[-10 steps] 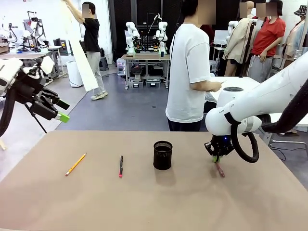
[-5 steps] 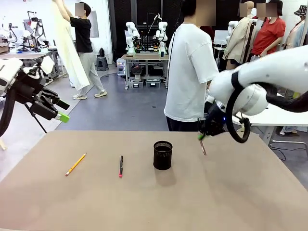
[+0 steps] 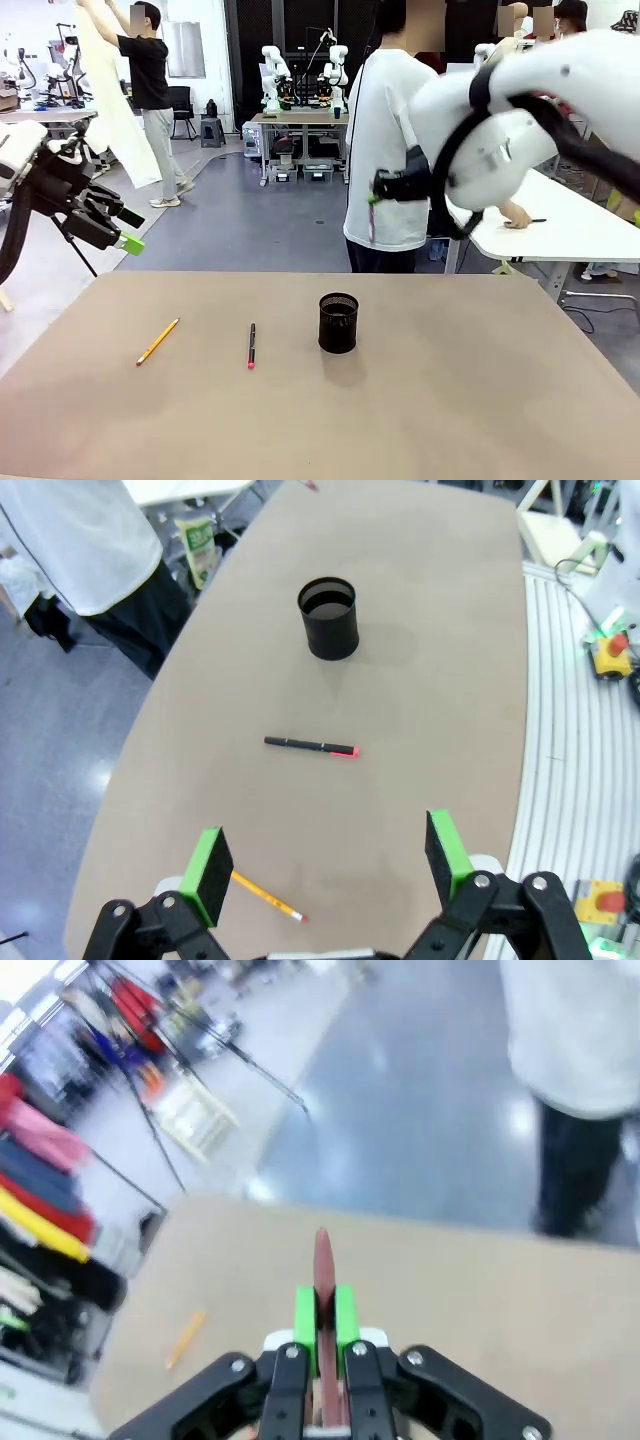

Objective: Place the pens into the pen holder.
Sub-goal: Pick up a writing instrument from the table and place it into the Pen holder.

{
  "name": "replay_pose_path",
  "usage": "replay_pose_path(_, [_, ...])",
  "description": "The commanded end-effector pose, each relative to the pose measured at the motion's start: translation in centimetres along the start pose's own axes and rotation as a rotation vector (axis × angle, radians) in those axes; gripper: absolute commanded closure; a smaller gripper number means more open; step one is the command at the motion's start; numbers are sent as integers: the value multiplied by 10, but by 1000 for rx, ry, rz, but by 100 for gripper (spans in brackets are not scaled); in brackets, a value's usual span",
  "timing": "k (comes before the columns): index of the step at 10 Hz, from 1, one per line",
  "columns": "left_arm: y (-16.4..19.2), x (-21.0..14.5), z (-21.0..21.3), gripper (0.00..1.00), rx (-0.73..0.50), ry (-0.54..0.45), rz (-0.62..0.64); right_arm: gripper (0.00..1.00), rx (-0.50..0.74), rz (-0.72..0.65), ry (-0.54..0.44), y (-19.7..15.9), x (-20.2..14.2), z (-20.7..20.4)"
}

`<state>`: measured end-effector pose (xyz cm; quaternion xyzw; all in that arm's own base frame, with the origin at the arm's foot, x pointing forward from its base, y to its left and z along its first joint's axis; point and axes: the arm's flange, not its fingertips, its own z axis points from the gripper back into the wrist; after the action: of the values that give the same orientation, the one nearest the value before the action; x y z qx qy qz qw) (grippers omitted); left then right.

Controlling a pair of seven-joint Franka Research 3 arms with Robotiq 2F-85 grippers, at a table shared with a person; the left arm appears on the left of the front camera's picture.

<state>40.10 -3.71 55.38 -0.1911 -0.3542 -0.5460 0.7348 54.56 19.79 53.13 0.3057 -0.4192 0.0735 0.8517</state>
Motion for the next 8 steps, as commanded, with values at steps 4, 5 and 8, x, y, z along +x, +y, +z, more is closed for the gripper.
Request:
replay_pose_path(4, [1,1,0,0,-6,-18,-3,100,89,46,-98,28,24,7])
replay_pose_path(5, [1,1,0,0,-6,-18,-3,100,89,46,-98,28,24,7])
replay_pose_path(8, [1,1,0,0,-6,-18,-3,100,245,147,-172,10,-3,-5])
